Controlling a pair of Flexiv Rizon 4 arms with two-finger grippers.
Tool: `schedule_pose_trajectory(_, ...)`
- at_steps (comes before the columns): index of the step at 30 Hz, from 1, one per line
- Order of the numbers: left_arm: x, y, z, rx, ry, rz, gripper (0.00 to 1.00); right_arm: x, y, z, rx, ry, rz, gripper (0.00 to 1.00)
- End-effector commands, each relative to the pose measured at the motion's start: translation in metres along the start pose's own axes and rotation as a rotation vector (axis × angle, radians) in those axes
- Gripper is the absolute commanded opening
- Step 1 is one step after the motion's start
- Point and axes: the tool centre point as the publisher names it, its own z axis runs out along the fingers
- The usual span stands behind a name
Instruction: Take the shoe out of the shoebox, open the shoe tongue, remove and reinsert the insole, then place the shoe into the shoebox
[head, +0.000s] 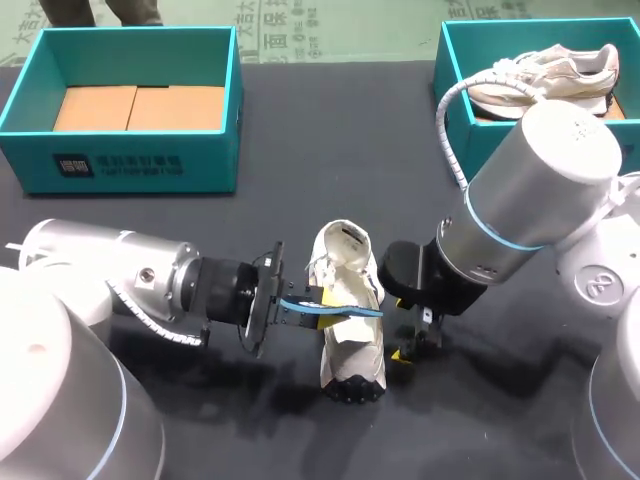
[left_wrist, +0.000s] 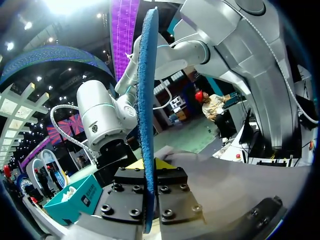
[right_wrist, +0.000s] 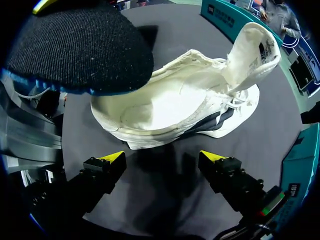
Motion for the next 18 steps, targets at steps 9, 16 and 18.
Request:
schedule_pose_trajectory(9,0.010,0.006,0.000,0.013,0.015,0.033,0.00,0.009,-0.013,-0.006,-0.154,-0.011,-0.023,1.00)
schedule_pose_trajectory(16,0.012,0.012,0.005,0.001,0.006,0.052,0.00,0.012,-0.003,-0.017,-0.177,0.001,-0.059,1.00)
schedule_pose_trajectory(18,0.014,0.014,0.005,-0.001,0.004,0.053,0.00,0.012,0.000,-0.019,-0.174,0.008,-0.066,1.00)
